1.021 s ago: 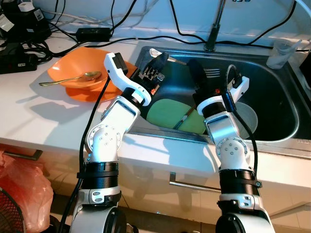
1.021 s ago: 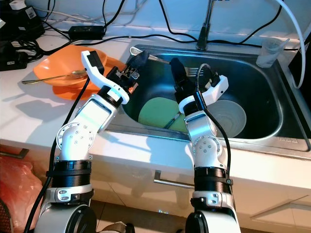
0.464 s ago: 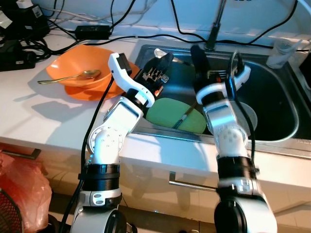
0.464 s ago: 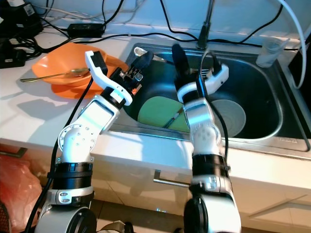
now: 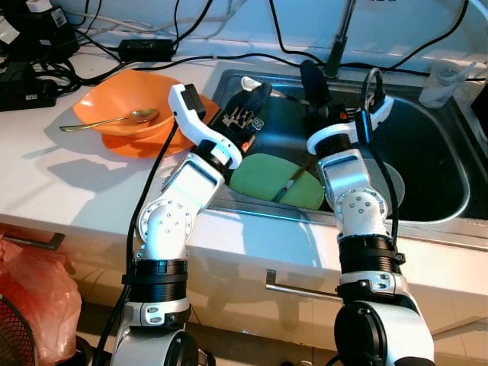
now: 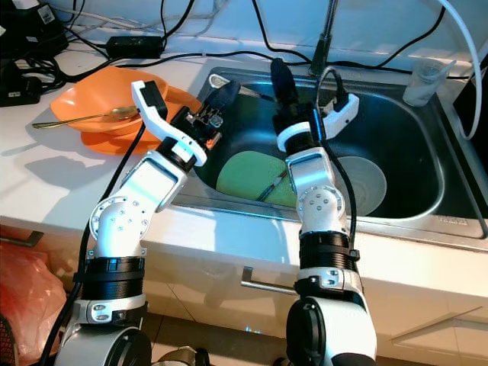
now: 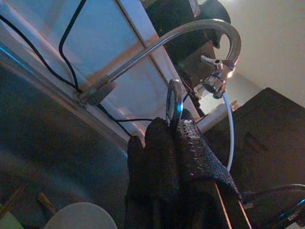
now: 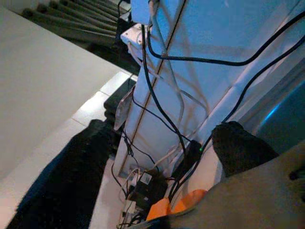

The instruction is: Kitchen organization

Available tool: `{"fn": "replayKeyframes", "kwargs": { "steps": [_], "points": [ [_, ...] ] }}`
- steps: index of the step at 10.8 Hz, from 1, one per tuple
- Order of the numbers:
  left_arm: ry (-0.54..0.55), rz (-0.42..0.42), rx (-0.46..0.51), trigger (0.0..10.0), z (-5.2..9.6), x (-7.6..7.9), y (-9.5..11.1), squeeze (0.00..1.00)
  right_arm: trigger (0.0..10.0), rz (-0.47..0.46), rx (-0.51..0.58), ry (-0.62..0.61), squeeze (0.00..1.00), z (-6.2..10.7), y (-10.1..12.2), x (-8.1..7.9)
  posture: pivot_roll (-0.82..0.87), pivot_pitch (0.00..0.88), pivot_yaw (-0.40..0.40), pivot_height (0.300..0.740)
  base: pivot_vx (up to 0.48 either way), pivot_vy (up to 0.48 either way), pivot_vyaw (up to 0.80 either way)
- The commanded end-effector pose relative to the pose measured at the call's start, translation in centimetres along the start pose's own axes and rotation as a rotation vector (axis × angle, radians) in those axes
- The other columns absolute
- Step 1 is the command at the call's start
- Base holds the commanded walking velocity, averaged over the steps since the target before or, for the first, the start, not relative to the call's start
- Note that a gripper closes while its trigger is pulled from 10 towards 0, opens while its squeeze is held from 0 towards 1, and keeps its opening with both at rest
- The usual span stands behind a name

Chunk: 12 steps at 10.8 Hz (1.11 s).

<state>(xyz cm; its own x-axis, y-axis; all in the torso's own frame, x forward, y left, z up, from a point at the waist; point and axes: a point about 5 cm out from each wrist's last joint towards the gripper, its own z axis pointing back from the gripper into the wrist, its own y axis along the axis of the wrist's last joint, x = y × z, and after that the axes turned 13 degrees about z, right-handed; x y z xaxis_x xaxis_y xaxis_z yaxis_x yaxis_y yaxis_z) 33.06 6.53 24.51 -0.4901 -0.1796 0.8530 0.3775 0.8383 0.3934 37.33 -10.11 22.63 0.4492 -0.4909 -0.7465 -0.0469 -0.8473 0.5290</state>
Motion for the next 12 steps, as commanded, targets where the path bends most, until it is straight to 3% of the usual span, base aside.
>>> {"fn": "replayKeyframes", "kwargs": {
  "steps": [1, 12],
  "points": [
    [-0.028, 0.088, -0.015, 0.0, -0.33, 0.52, -1.96, 0.0, 0.0, -0.07, -0.003, 0.042, 0.0, -0.85, -1.25, -1.82, 0.0, 0.097, 0.0, 0.74, 0.0, 0.0, 0.0],
    [-0.015, 0.094, -0.015, 0.0, -0.13, 0.12, -2.23, 0.0, 0.0, -0.069, -0.012, 0.008, 0.0, -0.42, -1.23, -0.86, 0.0, 0.096, -0.008, 0.74, 0.0, 0.0, 0.0]
  ]
}}
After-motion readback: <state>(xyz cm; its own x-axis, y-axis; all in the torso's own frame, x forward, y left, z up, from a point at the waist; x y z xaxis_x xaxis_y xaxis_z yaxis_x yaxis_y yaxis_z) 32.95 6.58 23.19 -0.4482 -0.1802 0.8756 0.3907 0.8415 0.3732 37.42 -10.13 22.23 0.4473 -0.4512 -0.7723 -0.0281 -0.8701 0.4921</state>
